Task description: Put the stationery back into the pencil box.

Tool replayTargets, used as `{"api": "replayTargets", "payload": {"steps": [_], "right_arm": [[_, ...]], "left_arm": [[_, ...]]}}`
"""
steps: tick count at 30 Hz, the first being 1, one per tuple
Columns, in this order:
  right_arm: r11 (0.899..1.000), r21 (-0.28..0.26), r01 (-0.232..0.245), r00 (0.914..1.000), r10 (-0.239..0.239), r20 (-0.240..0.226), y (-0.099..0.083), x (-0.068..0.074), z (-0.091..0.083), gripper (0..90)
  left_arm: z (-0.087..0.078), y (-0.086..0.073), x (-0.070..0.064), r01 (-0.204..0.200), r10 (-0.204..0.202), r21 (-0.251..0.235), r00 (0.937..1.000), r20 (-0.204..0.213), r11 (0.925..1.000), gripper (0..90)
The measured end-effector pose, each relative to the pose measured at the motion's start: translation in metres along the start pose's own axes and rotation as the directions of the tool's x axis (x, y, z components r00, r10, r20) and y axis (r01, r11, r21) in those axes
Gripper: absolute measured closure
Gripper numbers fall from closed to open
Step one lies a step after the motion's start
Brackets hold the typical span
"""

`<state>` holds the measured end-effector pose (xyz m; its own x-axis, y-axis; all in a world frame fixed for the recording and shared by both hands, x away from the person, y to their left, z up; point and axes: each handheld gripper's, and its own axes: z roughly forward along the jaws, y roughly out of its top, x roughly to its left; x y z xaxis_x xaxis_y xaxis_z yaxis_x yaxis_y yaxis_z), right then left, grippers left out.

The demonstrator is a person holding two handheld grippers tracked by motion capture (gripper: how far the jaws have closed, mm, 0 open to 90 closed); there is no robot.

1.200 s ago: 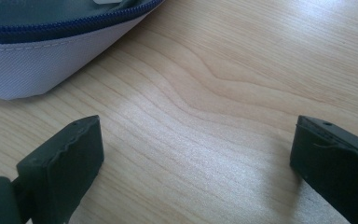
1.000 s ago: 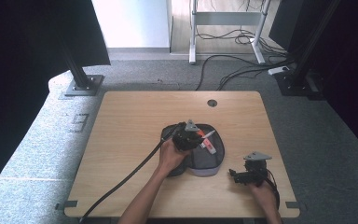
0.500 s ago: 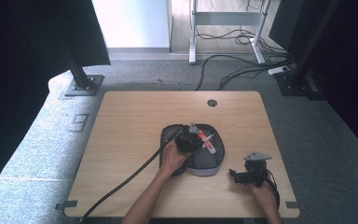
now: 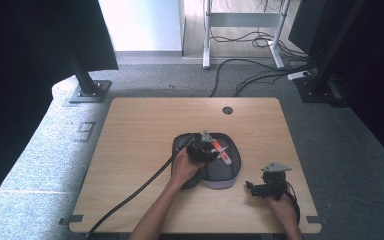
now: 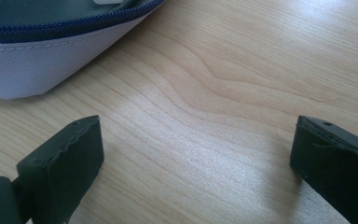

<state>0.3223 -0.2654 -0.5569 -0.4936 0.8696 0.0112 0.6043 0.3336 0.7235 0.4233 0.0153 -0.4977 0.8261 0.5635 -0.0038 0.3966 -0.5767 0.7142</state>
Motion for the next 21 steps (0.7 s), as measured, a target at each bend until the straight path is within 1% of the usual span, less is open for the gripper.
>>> {"api": "replayTargets", "payload": {"steps": [2, 6, 8, 11, 13, 16, 19, 21], "right_arm": [[1.0, 0.0, 0.0, 1.0, 0.0, 0.0, 0.0, 0.0, 0.0, 2.2], [1.0, 0.0, 0.0, 1.0, 0.0, 0.0, 0.0, 0.0, 0.0, 2.2], [1.0, 0.0, 0.0, 1.0, 0.0, 0.0, 0.0, 0.0, 0.0, 2.2], [1.0, 0.0, 0.0, 1.0, 0.0, 0.0, 0.0, 0.0, 0.0, 2.2], [1.0, 0.0, 0.0, 1.0, 0.0, 0.0, 0.0, 0.0, 0.0, 2.2], [1.0, 0.0, 0.0, 1.0, 0.0, 0.0, 0.0, 0.0, 0.0, 2.2], [1.0, 0.0, 0.0, 1.0, 0.0, 0.0, 0.0, 0.0, 0.0, 2.2], [1.0, 0.001, -0.001, 1.0, 0.001, 0.0, 0.0, 0.0, 0.0, 2.2]], "left_arm": [[-0.004, 0.001, 0.001, -0.002, 0.002, -0.001, 1.0, 0.0, 1.0, 54.9], [-0.009, 0.0, 0.003, -0.022, 0.022, 0.013, 0.9993, -0.031, 0.9997, 49.1], [-0.012, -0.001, 0.005, -0.019, 0.019, 0.014, 0.9986, -0.049, 0.9997, 45.9], [-0.015, -0.005, 0.009, -0.004, 0.004, 0.012, 0.9983, -0.059, 0.9999, 41.5], [-0.018, -0.009, 0.012, -0.003, 0.005, 0.02, 0.9975, -0.07, 0.9998, 40.7], [-0.022, -0.015, 0.016, 0.007, -0.006, 0.021, 0.9966, -0.082, 0.9998, 39.7], [-0.024, -0.019, 0.018, 0.004, -0.001, 0.031, 0.9946, -0.103, 0.9995, 39.4], [-0.025, -0.022, 0.019, 0.001, 0.004, 0.042, 0.9942, -0.108, 0.9991, 39.4]]}}
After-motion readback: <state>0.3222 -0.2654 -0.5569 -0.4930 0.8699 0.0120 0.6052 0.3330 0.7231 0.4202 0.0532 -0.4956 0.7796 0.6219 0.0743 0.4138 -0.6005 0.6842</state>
